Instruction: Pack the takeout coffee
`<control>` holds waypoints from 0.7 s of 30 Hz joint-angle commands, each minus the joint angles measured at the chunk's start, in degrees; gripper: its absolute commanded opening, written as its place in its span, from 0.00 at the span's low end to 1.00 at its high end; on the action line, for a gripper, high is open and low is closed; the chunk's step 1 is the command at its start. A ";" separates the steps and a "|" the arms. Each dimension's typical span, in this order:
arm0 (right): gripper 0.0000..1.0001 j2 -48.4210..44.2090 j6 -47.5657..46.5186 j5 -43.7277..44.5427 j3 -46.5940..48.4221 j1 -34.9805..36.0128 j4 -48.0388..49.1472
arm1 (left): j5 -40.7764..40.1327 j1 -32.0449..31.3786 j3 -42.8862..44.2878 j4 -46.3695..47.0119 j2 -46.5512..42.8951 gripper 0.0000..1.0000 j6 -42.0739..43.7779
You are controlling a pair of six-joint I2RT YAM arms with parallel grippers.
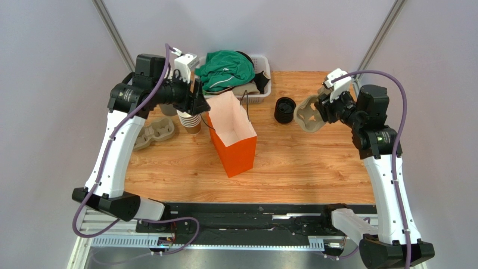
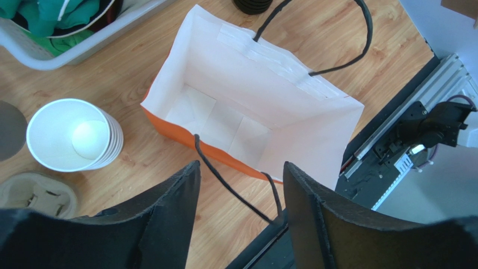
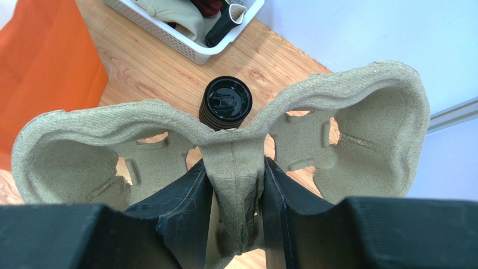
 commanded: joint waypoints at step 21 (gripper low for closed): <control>0.41 -6.54 1.88 -1.07 4.60 3.59 -1.93 | -4.04 -4.49 6.70 -3.18 3.19 0.02 4.61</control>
